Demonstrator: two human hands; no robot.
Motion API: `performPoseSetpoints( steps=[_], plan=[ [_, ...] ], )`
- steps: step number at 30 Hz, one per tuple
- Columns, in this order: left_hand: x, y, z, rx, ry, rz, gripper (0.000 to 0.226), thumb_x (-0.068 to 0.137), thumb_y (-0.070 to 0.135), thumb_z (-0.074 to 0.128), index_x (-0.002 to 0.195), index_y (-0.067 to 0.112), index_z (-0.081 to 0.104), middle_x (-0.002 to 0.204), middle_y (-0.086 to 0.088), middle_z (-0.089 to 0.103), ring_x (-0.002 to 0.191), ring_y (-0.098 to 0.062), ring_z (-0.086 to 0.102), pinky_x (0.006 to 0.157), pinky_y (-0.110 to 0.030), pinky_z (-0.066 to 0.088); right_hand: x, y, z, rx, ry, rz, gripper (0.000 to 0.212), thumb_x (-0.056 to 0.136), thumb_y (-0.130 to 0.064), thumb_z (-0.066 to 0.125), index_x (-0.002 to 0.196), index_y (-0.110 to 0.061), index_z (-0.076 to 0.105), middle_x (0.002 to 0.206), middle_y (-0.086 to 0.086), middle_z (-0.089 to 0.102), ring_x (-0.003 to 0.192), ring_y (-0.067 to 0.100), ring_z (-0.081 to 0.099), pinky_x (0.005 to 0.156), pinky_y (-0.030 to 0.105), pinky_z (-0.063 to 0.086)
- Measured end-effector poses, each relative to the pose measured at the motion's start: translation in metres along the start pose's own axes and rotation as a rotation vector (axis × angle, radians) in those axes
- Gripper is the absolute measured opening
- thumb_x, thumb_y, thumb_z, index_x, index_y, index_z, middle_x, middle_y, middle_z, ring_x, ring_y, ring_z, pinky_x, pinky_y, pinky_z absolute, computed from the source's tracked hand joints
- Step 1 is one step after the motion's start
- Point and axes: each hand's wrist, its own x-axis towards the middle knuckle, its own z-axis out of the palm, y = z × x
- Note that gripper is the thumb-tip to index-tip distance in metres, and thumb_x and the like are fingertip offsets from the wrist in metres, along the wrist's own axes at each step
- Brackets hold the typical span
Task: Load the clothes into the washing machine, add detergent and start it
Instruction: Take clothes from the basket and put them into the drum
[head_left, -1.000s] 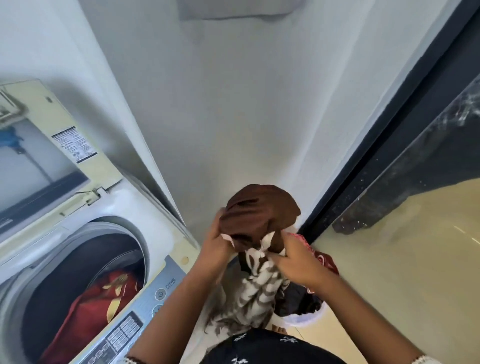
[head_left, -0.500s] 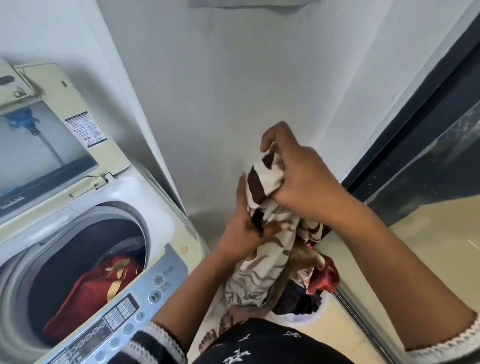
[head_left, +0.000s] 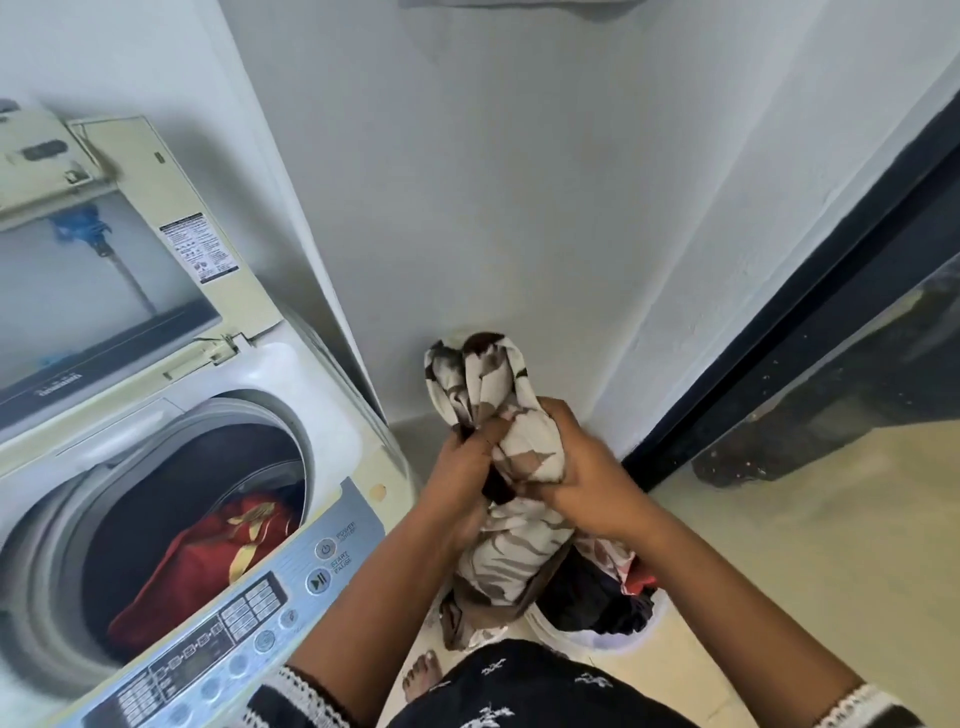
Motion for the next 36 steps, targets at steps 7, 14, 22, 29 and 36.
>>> performPoseSetpoints(
  steps=[7, 14, 22, 29, 36],
  plan=[
    [0.001, -0.025, -0.035, 0.99, 0.143, 0.427, 0.128, 0.058, 0.041, 0.091, 0.153, 0.029, 0.005, 0.148, 0.006, 0.018, 0.135, -0.008, 0.021, 0.116, -0.03, 0.023, 0.004, -0.02, -0.044, -1.24, 0.009, 0.115, 0.049, 0.088, -0.013, 0.06, 0.132, -0.033, 0.054, 0.124, 0.005, 0.04, 0.098, 0.024, 0.053, 0.067, 0.032, 0.038],
    [0.009, -0.043, -0.013, 0.866, -0.147, 0.486, 0.053, 0.074, 0.031, 0.074, 0.124, 0.025, 0.058, 0.114, 0.003, 0.067, 0.111, -0.016, 0.064, 0.091, -0.038, 0.054, 0.0, -0.076, -0.026, -0.543, 0.08, -0.245, 0.064, 0.069, -0.012, 0.075, 0.123, -0.035, 0.048, 0.115, -0.01, 0.055, 0.103, 0.012, 0.058, 0.081, 0.03, 0.05],
    [-0.007, -0.015, -0.001, -0.067, 0.006, 0.048, 0.032, 0.092, 0.036, 0.063, 0.118, 0.019, 0.065, 0.11, -0.011, 0.073, 0.103, -0.03, 0.07, 0.082, -0.045, 0.058, -0.029, 0.01, -0.018, -0.072, 0.048, -0.061, 0.124, 0.054, -0.051, 0.093, 0.15, -0.044, 0.016, 0.151, -0.021, 0.028, 0.142, 0.003, 0.031, 0.117, 0.035, 0.033],
    [-0.012, -0.009, -0.007, 0.456, 0.044, 0.11, 0.064, 0.088, 0.035, 0.069, 0.142, 0.019, 0.038, 0.13, -0.006, 0.062, 0.113, -0.024, 0.064, 0.085, -0.035, 0.056, -0.029, 0.03, -0.009, -0.345, 0.315, 0.17, 0.049, 0.074, -0.021, 0.069, 0.118, -0.034, 0.054, 0.106, -0.01, 0.066, 0.1, 0.018, 0.066, 0.08, 0.033, 0.055],
    [-0.005, -0.033, -0.024, 1.276, -0.313, 0.576, 0.123, 0.061, 0.037, 0.088, 0.15, 0.045, 0.002, 0.155, 0.003, 0.022, 0.144, -0.017, 0.025, 0.116, -0.042, 0.031, -0.025, -0.025, -0.015, -0.884, 0.103, -0.038, 0.05, 0.08, -0.018, 0.064, 0.128, -0.029, 0.052, 0.119, -0.006, 0.044, 0.104, 0.019, 0.052, 0.07, 0.028, 0.04]
  ],
)
